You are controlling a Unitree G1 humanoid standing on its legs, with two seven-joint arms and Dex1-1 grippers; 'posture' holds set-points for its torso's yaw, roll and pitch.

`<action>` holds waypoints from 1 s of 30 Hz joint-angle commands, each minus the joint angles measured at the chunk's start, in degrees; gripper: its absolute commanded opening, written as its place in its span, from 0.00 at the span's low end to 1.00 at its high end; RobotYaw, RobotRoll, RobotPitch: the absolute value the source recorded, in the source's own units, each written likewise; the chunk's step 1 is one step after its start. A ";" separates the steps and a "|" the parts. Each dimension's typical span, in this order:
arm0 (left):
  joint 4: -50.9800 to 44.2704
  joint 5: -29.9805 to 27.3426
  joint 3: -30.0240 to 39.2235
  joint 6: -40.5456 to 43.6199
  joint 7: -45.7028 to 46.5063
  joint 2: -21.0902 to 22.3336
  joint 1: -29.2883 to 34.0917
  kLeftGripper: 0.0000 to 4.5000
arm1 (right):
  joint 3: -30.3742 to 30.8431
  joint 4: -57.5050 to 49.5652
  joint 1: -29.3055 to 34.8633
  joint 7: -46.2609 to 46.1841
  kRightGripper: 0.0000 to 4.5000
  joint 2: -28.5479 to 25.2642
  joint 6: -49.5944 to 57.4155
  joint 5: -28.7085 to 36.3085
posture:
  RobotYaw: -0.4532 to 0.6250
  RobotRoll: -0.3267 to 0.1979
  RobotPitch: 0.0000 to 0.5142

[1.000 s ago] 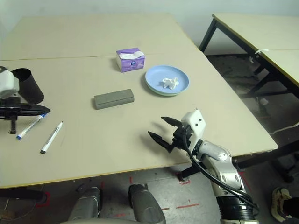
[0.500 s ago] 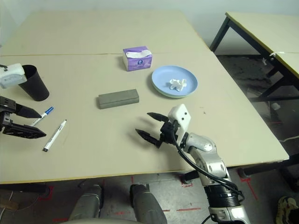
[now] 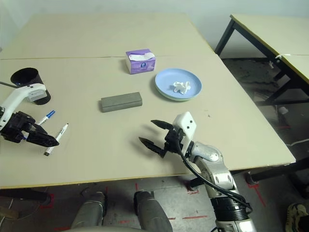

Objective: Organize and tidy the items on the table.

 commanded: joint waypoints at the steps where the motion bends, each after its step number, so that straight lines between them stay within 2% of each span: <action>1: 1.44 1.14 -1.14 -0.75 2.42 -0.56 1.07 1.00 | 1.23 -1.22 0.47 5.68 1.00 -0.59 -2.87 2.31 | 0.30 0.62 0.26; 6: 2.00 1.25 -0.80 -0.91 5.31 -2.30 2.45 1.00 | 2.44 -1.36 0.41 12.18 1.00 -0.60 -6.45 3.96 | 0.30 0.62 0.25; 12: 2.40 1.02 -0.50 -0.88 7.52 -4.36 3.11 1.00 | 5.92 -2.10 0.78 19.06 1.00 -2.53 -10.82 2.80 | 0.30 0.62 0.25; 22: 3.80 2.27 -0.11 -3.82 11.03 -6.89 6.57 1.00 | 6.19 -3.67 0.15 17.63 1.00 -3.12 -8.89 3.52 | 0.29 0.62 0.22; 30: 6.89 5.36 -0.52 -8.19 13.97 -11.08 6.98 1.00 | 6.92 -6.32 1.22 16.18 1.00 -3.02 -7.46 3.30 | 0.28 0.62 0.19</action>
